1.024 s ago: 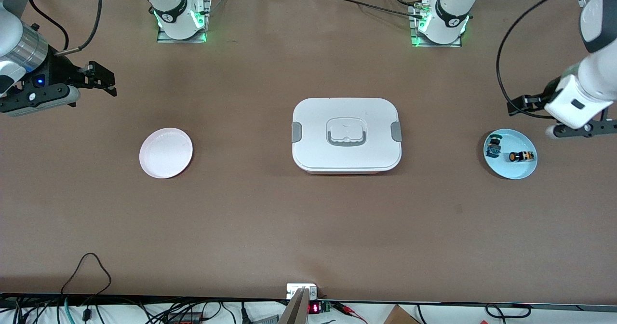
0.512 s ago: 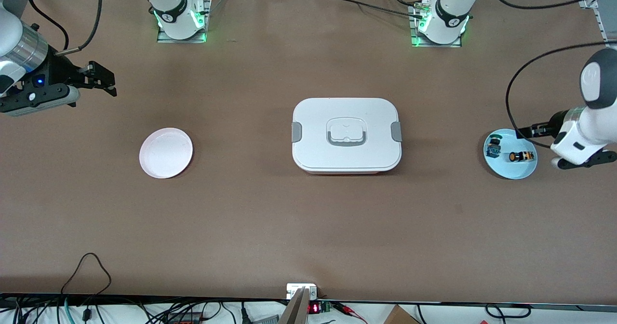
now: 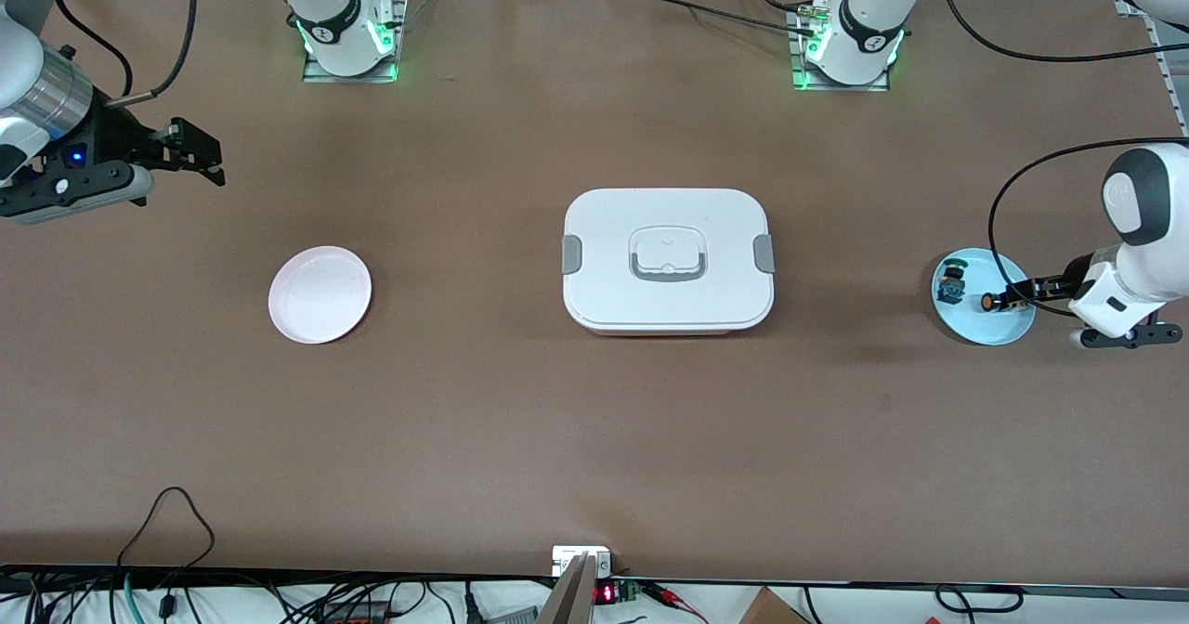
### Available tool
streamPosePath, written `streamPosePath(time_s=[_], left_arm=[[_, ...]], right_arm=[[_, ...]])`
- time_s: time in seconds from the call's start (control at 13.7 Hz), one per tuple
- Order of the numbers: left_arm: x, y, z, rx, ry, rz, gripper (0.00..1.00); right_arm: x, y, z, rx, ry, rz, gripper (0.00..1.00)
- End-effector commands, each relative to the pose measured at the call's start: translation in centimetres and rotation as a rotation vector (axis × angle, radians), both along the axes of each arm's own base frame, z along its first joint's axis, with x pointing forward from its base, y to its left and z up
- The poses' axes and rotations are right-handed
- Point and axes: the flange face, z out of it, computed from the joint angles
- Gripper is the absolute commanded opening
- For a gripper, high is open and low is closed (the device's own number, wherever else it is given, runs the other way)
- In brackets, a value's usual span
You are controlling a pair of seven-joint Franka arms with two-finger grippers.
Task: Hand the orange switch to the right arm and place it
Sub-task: 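Lower the left gripper over the orange switch on the blue plate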
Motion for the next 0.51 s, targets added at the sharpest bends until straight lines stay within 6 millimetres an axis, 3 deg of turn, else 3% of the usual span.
streamPosePath(time_s=[0.0, 0.22, 0.44], left_arm=[[-3.4, 1.5, -3.2, 0.022, -0.125, -0.076, 1.0], [-6.3, 1.9, -7.1, 0.046, -0.277, -0.065, 1.0], [-6.5, 1.9, -8.4, 0.04, -0.272, -0.059, 1.0]], right_arm=[[-0.3, -0.1, 0.4, 0.017, -0.006, -0.012, 1.0], [-0.3, -0.1, 0.5, 0.017, -0.008, -0.012, 1.0], [-0.3, -0.1, 0.5, 0.017, -0.008, -0.012, 1.0]])
